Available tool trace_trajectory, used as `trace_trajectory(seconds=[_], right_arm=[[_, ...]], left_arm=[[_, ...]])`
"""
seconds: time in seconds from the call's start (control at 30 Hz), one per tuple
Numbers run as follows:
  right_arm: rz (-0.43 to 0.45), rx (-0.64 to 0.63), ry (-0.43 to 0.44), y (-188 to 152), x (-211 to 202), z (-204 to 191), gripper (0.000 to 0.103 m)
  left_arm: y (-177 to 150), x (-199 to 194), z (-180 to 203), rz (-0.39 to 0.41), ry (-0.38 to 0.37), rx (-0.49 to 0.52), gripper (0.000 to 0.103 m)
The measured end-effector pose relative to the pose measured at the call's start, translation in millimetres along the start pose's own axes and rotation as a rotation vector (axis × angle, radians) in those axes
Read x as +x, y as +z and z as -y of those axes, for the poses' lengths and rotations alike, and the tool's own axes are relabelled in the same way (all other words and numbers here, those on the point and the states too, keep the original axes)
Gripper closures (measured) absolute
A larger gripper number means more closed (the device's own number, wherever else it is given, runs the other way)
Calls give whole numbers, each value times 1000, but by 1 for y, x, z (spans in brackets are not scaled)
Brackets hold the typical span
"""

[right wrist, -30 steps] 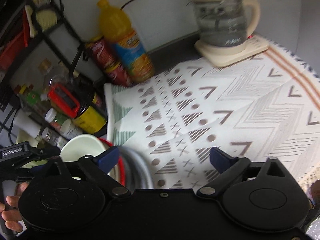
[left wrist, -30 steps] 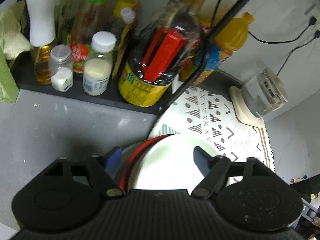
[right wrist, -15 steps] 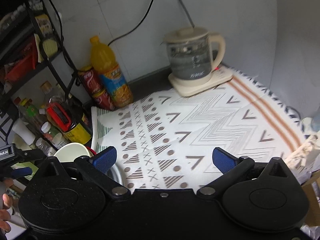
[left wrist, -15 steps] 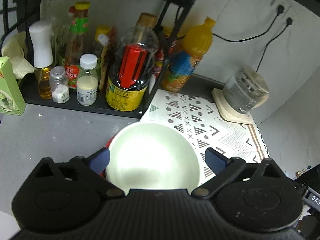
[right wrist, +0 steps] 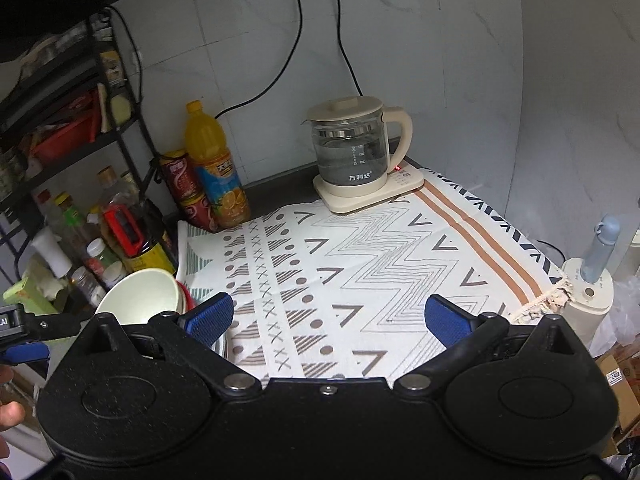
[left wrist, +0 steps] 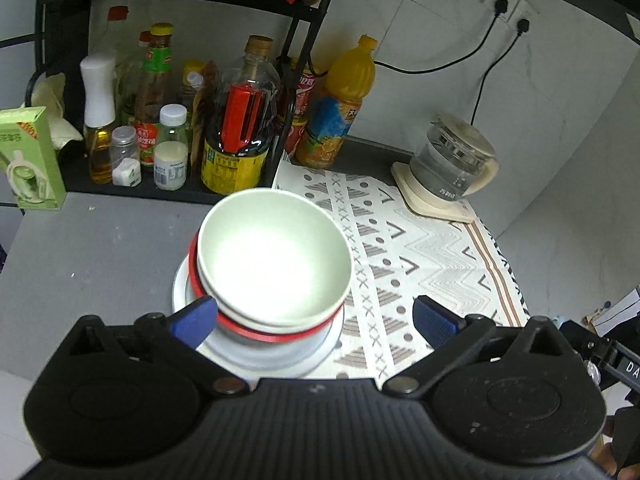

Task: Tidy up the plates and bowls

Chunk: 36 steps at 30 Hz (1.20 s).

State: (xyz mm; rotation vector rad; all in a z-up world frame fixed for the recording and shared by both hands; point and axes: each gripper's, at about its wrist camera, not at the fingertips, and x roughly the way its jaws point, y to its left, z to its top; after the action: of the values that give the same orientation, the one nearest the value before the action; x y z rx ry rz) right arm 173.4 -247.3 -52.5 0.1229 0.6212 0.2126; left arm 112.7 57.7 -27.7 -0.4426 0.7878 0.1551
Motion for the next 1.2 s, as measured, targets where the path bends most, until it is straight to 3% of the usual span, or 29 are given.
trace_trajectory(seconds=[0.47, 0.77, 1.2], right_arm=[[50, -58, -42, -33, -59, -8, 0], [51, -97, -66, -52, -74, -18, 0], [56, -112, -69, -72, -92, -16, 0]], left_arm=[[-48, -48, 9, 40, -4, 90, 0], [-70, -61, 11, 64, -8, 170, 0], [-95, -74, 4, 73, 24, 212, 0]])
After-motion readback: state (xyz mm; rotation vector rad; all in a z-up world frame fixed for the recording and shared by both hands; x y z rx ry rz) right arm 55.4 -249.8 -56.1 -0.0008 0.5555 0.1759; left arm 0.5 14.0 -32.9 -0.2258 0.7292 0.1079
